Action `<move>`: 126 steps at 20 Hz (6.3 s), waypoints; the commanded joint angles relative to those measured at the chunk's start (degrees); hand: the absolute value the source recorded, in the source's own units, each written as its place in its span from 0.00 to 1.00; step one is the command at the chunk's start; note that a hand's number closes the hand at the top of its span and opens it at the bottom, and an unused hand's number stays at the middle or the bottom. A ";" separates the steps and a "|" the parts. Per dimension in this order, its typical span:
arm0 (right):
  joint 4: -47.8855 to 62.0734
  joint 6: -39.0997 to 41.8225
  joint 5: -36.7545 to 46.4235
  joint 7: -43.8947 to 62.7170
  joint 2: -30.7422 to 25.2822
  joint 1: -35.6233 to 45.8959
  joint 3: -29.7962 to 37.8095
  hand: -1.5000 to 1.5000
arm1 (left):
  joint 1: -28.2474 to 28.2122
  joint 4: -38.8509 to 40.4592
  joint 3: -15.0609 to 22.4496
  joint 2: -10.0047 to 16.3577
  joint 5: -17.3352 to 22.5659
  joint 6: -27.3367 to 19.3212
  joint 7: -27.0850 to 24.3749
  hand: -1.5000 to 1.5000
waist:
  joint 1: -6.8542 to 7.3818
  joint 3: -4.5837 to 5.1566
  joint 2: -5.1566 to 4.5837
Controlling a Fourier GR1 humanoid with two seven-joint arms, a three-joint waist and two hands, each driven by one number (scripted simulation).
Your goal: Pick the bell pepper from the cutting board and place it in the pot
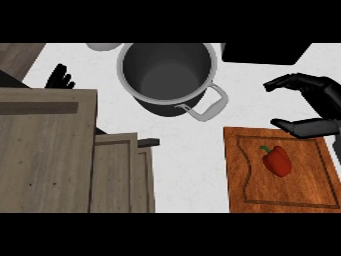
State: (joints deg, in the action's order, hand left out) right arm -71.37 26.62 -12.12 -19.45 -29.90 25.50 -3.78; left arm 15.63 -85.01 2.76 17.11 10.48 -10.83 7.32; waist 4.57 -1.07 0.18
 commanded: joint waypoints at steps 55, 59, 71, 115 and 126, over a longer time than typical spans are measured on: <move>20.57 -9.70 60.28 -28.58 -4.07 5.85 -27.54 0.00 | -0.21 -5.86 -7.60 -1.03 -2.78 0.68 6.87 0.50 | -4.27 1.04 -0.36; 21.23 -10.00 63.19 -26.97 -1.72 5.30 -26.59 0.00 | -5.29 -11.18 -4.09 -4.73 -5.58 -1.13 5.93 0.50 | -4.26 1.05 -0.21; 21.86 -15.05 70.36 -35.58 0.35 5.32 -26.09 1.00 | -3.15 -3.87 -9.80 -3.03 -2.67 3.75 1.96 0.50 | -4.60 1.08 -0.23; -11.12 -51.92 45.49 60.86 29.88 28.00 -38.13 1.00 | -5.15 -10.75 -9.15 -2.65 -2.79 5.16 6.28 0.50 | -2.92 1.10 -0.28; 14.40 -58.52 48.48 44.76 25.18 32.53 -34.29 1.00 | -3.85 -8.93 -8.33 -4.09 -4.24 3.82 5.96 0.50 | -2.87 1.17 -0.58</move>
State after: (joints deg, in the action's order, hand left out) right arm -65.30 -30.40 29.96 26.90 -1.53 54.63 -38.34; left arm 12.73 -93.91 -5.41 13.21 5.75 -7.56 13.95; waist 1.64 -0.18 -0.01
